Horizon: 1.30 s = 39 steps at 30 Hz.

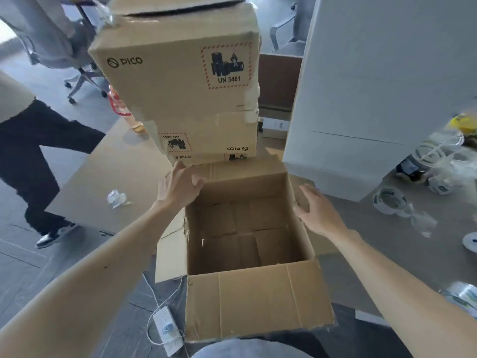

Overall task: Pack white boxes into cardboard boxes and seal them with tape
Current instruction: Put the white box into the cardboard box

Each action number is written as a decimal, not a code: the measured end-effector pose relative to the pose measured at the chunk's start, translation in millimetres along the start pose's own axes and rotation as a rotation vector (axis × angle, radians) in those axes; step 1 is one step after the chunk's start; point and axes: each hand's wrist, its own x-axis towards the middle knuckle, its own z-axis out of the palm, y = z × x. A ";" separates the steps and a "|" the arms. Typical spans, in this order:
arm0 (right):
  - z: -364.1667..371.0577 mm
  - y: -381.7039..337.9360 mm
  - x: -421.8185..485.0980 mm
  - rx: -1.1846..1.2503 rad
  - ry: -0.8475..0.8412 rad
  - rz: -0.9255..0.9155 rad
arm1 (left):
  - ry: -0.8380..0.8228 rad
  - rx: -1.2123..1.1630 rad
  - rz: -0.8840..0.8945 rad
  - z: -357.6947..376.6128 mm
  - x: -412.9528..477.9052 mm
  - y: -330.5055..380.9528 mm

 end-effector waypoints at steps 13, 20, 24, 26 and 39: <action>-238.0 -44.0 -31.1 -0.019 0.580 -0.435 | 0.544 -0.370 0.472 -169.5 3.3 200.2; -361.4 -56.6 -33.8 -0.073 0.927 -0.438 | 0.612 -0.347 0.595 -260.3 46.0 299.7; -407.2 -50.5 -9.6 -0.250 0.826 -0.207 | 0.375 -0.131 0.573 -276.0 82.3 341.2; -419.5 -44.0 7.5 -0.261 0.719 -0.108 | 0.261 -0.052 0.544 -274.8 101.8 354.0; -448.7 -21.6 72.3 -0.186 0.352 0.051 | -0.074 -0.043 0.431 -258.2 165.0 382.8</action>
